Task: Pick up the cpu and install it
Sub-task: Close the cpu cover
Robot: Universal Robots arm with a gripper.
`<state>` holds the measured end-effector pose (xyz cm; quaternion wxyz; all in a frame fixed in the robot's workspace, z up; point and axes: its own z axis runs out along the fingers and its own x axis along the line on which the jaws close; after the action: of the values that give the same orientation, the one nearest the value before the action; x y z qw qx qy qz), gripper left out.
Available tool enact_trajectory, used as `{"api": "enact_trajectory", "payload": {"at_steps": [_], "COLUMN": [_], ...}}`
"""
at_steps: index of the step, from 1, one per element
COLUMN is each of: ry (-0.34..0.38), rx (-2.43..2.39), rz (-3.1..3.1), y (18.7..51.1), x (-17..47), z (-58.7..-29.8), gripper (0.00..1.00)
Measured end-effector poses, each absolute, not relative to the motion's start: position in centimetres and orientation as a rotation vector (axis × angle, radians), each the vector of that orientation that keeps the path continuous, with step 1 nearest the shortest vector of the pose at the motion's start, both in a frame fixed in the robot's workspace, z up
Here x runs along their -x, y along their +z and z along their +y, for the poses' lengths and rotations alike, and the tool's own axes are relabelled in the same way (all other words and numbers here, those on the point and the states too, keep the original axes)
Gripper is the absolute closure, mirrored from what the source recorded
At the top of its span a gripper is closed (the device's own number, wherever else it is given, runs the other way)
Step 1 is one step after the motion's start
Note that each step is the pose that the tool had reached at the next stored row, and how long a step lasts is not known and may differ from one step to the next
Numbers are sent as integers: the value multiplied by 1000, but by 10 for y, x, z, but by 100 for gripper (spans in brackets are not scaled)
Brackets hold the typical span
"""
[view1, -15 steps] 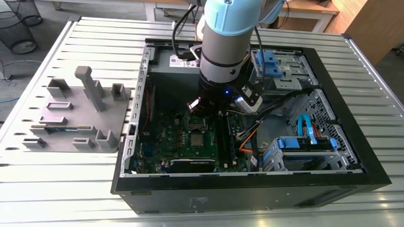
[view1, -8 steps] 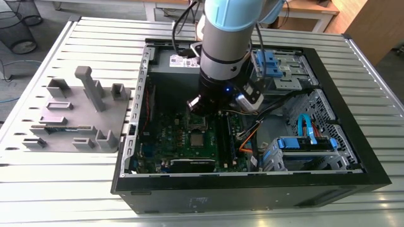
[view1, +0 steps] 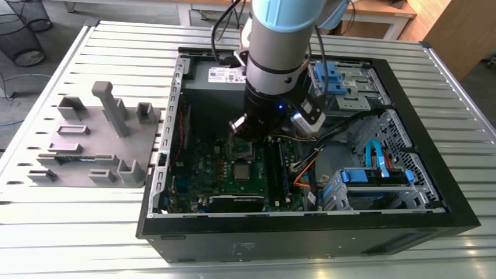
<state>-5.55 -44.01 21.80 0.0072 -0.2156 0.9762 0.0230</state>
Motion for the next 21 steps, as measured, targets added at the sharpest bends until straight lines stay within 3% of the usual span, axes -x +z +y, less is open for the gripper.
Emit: {"api": "enact_trajectory", "payload": {"at_steps": [10, 21], "ry": [72, 72], "rx": [674, 674], "rz": [3053, 3053], "y": [224, 208], "x": [56, 54], "z": [-441, -440], "gripper": [89, 89]}}
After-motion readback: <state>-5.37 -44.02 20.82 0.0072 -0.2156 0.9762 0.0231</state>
